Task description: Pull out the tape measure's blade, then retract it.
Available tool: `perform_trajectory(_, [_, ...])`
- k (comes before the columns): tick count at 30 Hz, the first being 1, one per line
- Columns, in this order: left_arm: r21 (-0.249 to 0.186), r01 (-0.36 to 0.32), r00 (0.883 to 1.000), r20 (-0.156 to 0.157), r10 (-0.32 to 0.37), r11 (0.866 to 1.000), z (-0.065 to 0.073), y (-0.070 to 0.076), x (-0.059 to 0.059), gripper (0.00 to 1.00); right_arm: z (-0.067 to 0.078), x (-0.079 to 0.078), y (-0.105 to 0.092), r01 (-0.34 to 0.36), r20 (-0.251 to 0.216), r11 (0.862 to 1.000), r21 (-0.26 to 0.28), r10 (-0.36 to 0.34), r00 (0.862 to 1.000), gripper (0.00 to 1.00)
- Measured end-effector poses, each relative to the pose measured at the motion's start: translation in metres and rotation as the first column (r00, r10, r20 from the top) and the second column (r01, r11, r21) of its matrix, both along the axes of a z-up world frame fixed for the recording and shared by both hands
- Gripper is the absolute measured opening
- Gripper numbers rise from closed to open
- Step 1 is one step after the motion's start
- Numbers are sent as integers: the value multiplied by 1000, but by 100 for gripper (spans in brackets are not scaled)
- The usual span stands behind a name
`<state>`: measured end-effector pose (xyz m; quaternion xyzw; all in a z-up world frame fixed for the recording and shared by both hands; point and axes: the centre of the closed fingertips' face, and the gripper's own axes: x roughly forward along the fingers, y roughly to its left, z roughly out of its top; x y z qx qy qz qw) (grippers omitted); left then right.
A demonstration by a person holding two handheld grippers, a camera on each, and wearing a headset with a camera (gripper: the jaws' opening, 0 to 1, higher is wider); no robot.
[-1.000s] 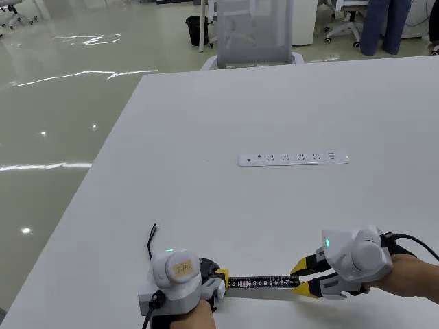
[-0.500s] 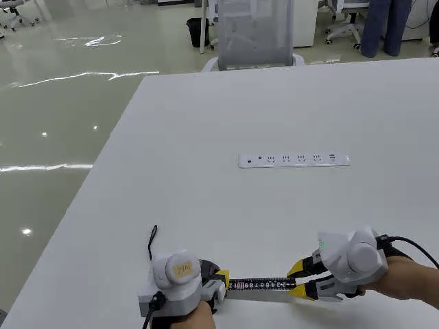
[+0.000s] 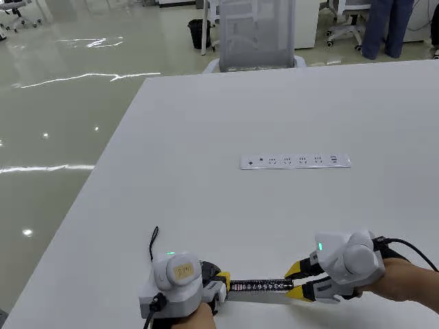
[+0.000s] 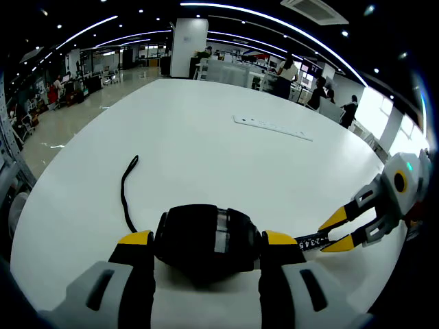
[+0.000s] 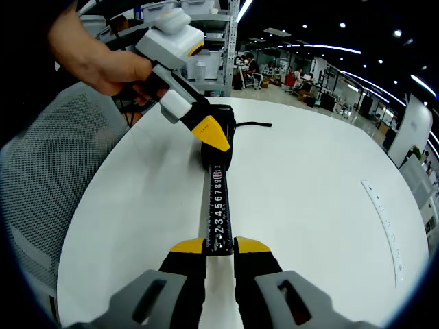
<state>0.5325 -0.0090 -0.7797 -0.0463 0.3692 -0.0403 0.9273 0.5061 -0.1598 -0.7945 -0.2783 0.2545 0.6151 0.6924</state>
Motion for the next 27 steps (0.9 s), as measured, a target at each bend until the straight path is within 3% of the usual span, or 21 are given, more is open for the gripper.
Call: perform_trajectory(27, [-10, -7, 1000, 0, 7, 1000, 0, 0, -1, 57, 0, 1, 12, -10, 5, 1000, 3, 10, 1000, 14])
